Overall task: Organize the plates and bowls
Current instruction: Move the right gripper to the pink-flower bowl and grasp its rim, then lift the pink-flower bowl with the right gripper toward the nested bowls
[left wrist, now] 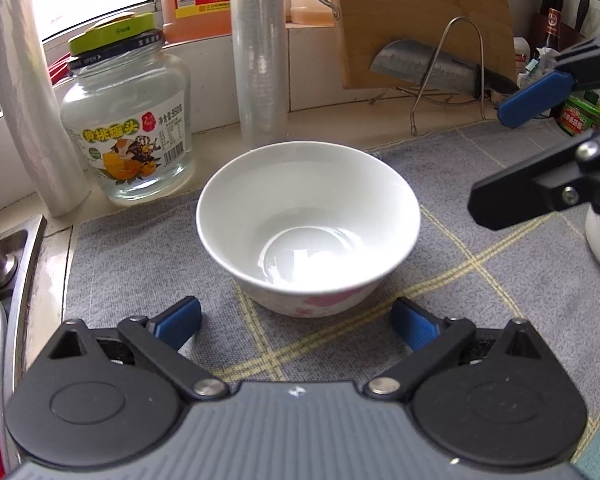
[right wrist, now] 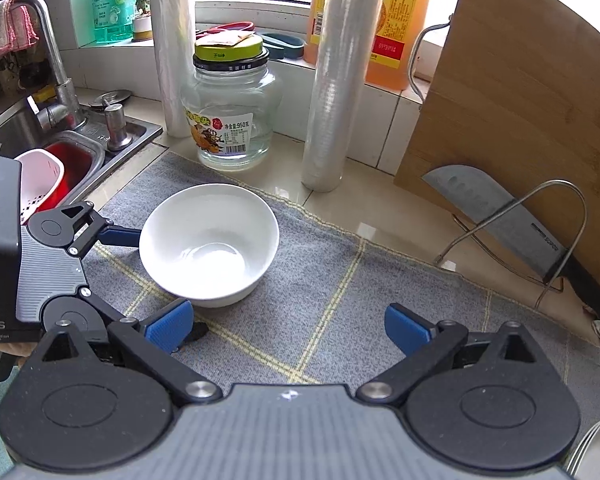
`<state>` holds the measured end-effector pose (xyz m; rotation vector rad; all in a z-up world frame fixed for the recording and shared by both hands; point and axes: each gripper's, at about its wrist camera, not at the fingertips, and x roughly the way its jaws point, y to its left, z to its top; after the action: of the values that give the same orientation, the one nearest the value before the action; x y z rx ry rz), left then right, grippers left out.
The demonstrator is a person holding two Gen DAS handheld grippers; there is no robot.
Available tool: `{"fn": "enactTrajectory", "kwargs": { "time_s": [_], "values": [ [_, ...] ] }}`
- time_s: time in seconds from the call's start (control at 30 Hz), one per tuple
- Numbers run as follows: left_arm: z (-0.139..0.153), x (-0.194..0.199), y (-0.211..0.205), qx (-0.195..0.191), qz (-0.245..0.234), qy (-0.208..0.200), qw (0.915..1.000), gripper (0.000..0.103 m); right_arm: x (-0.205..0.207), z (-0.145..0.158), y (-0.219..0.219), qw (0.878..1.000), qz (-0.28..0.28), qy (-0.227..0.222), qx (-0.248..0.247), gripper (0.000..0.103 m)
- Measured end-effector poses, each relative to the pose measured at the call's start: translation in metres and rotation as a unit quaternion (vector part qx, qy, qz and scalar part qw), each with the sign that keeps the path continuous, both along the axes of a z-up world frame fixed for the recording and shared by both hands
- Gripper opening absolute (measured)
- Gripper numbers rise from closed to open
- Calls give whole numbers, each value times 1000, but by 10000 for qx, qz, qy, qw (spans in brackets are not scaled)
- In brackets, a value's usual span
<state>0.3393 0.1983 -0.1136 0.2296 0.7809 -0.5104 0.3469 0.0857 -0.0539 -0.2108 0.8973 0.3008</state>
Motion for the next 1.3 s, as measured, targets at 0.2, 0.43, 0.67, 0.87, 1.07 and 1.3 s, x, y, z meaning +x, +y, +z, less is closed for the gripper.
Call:
{"fn": "enactTrajectory", "kwargs": {
  "time_s": [0.2, 0.43, 0.67, 0.87, 1.07, 1.3],
  "values": [
    [6, -3, -3, -41, 52, -309, 9995, 101, 24, -7, 14, 9992, 298, 198, 161, 103],
    [10, -5, -1, -89, 44, -531, 9985, 99, 47, -18, 26, 9972, 564, 384, 315, 103],
    [11, -5, -1, -135, -31, -531, 9985, 95, 68, -29, 34, 9936, 764, 641, 529, 103],
    [14, -10, -2, -134, -141, -596, 9980, 85, 80, -33, 35, 9910, 785, 776, 754, 101],
    [15, -11, -1, -145, -159, -585, 9981, 85, 90, -35, 33, 9895, 789, 892, 813, 92],
    [15, -12, -1, -152, -157, -575, 9981, 85, 100, -32, 25, 9891, 792, 1009, 729, 83]
  ]
}}
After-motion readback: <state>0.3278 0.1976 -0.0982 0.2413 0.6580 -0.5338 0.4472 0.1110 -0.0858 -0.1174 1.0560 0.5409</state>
